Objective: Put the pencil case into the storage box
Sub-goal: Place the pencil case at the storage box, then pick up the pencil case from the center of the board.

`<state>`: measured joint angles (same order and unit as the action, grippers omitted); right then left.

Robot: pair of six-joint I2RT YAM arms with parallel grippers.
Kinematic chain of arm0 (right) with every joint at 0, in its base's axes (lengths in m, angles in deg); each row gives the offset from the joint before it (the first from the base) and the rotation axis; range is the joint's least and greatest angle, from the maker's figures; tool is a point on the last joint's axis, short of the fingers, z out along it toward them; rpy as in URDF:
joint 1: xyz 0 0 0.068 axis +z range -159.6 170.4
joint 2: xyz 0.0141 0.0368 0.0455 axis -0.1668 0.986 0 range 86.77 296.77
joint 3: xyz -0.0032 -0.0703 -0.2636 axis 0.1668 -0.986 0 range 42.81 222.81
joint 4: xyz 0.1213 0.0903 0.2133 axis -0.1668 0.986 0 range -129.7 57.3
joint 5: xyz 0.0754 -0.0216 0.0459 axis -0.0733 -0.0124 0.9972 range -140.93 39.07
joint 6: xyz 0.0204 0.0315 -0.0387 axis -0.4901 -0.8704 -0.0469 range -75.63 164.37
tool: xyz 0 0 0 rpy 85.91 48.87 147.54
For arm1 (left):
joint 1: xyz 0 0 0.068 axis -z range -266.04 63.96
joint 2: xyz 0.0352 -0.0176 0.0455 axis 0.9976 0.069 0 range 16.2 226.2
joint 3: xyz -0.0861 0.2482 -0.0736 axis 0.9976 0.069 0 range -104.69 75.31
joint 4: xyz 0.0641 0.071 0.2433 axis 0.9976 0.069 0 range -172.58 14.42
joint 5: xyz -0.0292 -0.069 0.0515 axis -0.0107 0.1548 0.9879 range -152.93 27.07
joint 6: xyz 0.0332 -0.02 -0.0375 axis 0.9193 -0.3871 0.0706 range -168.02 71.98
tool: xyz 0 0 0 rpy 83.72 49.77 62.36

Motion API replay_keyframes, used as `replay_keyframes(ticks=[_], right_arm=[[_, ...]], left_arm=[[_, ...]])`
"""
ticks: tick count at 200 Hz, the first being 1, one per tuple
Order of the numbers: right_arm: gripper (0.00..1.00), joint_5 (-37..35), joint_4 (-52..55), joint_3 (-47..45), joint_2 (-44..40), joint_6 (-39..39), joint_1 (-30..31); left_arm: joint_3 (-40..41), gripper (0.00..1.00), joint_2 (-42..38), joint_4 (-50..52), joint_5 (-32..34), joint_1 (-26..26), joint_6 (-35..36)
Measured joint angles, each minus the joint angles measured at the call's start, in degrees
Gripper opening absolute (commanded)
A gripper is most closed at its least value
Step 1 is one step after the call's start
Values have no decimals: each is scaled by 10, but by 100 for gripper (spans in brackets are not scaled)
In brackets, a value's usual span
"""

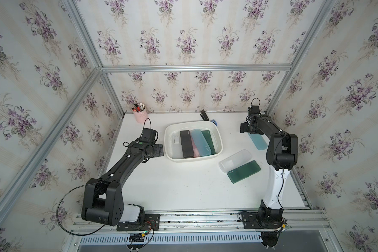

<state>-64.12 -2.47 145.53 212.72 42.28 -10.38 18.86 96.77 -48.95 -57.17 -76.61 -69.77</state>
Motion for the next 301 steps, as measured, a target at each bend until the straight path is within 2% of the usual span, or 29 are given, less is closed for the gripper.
replay_keyframes(ticks=[51,131,150,170,189,240,301], right_arm=[[100,50,14,33,32,82,-39],[98,85,-4,-9,45,103,-75],[90,101,-10,-13,46,104,-76],[74,106,-23,-17,47,108,-76],[73,100,-43,-27,44,104,-75],[70,114,-104,-108,-1,78,-75],[68,199,-116,-245,-111,4,-59]], left_arm=[[2,99,-1,-1,-11,-1,3],[3,100,13,-13,-25,-1,3],[4,99,18,-12,-29,-1,3],[4,100,16,-14,-29,-2,3],[4,100,15,-14,-29,-2,3],[4,99,15,-14,-29,-2,3],[4,99,-14,-13,-33,-2,3]])
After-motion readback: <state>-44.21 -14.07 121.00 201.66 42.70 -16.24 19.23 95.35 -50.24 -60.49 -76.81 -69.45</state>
